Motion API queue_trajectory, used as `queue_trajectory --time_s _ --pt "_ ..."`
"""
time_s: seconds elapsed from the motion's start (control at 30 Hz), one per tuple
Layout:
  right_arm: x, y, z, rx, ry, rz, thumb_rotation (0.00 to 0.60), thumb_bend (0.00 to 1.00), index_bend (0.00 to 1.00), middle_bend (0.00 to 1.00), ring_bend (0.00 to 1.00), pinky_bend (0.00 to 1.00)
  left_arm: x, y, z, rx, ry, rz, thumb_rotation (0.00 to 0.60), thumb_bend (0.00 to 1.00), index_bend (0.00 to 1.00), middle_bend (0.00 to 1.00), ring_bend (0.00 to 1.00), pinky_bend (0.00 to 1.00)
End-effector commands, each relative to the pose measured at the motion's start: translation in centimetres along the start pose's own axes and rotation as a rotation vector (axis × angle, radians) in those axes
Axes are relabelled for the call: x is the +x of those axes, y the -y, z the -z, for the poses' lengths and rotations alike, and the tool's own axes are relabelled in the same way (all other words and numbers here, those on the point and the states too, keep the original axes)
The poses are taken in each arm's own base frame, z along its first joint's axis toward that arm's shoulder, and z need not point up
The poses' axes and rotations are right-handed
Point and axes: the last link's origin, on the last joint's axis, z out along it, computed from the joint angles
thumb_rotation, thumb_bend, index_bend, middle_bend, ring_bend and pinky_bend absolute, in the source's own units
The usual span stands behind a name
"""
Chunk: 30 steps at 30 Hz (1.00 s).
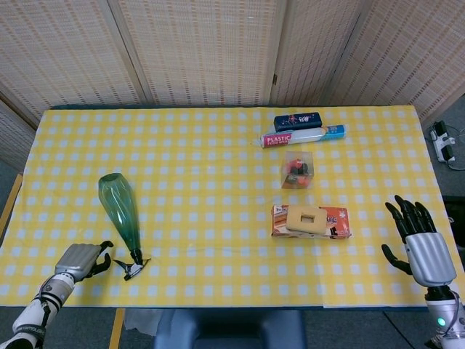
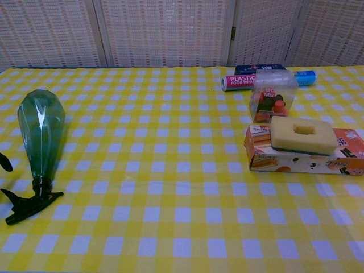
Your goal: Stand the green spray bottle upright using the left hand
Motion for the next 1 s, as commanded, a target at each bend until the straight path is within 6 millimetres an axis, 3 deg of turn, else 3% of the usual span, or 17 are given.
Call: queue_trajectory --time_s 0.03,0.33,0.63,1.0 --pt "0.3 -0.3 0.1 -0.009 -0.012 -0.008 0.600 0.36 0.00 0.00 0.00 0.00 0.2 -0.2 -1.0 0.001 0.015 0.015 0.000 0.72 0.21 1.00 1.00 1.00" --pt "0.9 -0.9 0.4 -0.028 -0.029 -0.018 0.600 0.36 0.00 0.00 0.00 0.00 0.4 -2.0 -2.2 -0.064 0.064 0.006 0.000 0.71 0.22 1.00 1.00 1.00" --pt "1.5 -1.8 1.1 -0.065 -0.045 -0.013 0.600 0.36 0.00 0.00 0.00 0.00 2.7 -5.6 -4.4 -0.214 0.063 0.035 0.000 0.70 0.22 1.00 1.00 1.00" --pt "1.6 -2.6 1.2 -0.096 -0.026 -0.006 0.600 0.36 0.00 0.00 0.00 0.00 4.0 -8.0 -8.4 -0.271 -0.011 0.045 0.000 0.66 0.11 1.00 1.00 1.00"
